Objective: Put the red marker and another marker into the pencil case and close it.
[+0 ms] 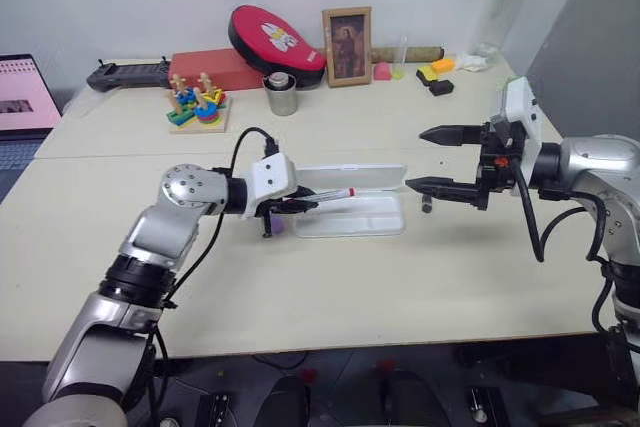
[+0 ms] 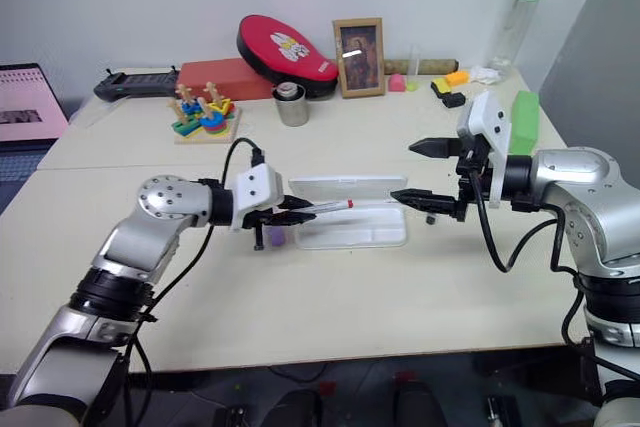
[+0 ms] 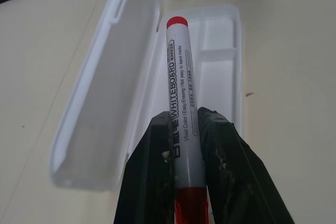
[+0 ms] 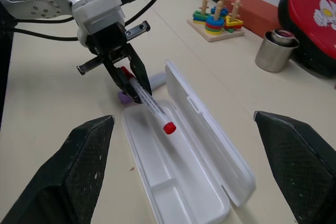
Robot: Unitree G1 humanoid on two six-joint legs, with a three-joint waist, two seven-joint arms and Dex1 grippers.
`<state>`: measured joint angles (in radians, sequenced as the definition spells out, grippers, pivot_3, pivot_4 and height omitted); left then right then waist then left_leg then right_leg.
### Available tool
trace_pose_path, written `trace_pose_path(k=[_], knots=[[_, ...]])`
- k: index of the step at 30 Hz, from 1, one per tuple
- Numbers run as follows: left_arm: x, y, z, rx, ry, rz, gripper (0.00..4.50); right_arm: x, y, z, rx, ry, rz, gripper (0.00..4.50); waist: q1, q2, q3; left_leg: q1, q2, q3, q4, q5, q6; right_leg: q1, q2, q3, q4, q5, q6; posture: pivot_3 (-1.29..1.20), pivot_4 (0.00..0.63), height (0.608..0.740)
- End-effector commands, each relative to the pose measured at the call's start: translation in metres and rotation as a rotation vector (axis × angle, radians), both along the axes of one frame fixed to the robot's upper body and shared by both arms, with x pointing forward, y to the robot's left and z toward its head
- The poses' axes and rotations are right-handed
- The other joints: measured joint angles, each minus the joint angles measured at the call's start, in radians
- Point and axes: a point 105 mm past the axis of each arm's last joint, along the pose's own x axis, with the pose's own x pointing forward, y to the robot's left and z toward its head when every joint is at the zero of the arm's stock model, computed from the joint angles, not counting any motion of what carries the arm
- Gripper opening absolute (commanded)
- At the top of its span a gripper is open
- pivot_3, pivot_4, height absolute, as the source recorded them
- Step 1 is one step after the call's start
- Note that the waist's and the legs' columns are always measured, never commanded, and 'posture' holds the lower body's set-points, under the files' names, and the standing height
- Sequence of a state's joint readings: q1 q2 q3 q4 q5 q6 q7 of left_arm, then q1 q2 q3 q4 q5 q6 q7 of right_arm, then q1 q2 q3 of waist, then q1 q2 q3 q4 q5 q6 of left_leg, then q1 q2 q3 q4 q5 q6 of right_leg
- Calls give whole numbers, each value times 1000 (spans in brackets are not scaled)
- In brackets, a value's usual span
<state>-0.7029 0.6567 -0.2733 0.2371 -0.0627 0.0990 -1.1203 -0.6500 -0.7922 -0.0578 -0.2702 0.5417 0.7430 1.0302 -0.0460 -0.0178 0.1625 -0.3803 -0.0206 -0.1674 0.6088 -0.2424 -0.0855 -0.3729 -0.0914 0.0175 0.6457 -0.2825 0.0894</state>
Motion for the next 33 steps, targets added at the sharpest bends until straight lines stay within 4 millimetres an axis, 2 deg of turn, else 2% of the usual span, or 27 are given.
trace_pose_path(k=[1, 11, 18, 20, 21, 27, 33], knots=[[13, -9, 0, 33, -72, -8, 424, -9, -3, 14, 9, -58, -11, 4500, -3, 0, 0, 0, 0, 0, 0, 0, 0, 0, 0, 0, 0, 0, 0, 0, 150, 740], [31, -32, -7, 4, -84, -13, 424, -9, -3, 14, 15, -57, -27, 4500, -2, 0, 0, 0, 0, 0, 1, 0, 1, 1, 0, 0, 1, 0, 0, 0, 150, 740], [32, -39, -8, -9, -71, -35, 424, -9, -3, 11, 10, -53, -31, 4500, -4, 0, 0, 0, 0, -1, 1, 0, 0, 1, 0, 0, 1, 0, 0, 0, 150, 740], [32, -39, -9, -5, -66, -33, 1123, -9, -3, 11, 10, -54, -32, 4500, -4, 0, 0, 0, 0, -1, 1, 0, 0, 1, 0, 0, 1, 0, 0, 0, 150, 740], [31, -39, -10, -6, -62, -32, 1182, -9, -3, 11, 10, -54, -32, 4500, -4, 0, 0, 0, 0, -1, 1, 0, 0, 1, 0, 0, 1, 0, 0, 0, 150, 740], [30, -40, -9, -16, -53, -33, 2542, -9, -3, 11, 11, -57, -33, 4500, -4, 0, 0, 0, 0, -1, 2, 0, 1, 1, 0, 0, 2, 0, 0, 0, 150, 740], [27, -42, -6, -35, -43, -36, 2635, -8, -3, 11, 12, -58, -33, 4500, -4, 0, 0, 0, 0, -1, 2, 0, 1, 1, 0, 0, 1, 0, 0, 0, 150, 740]])
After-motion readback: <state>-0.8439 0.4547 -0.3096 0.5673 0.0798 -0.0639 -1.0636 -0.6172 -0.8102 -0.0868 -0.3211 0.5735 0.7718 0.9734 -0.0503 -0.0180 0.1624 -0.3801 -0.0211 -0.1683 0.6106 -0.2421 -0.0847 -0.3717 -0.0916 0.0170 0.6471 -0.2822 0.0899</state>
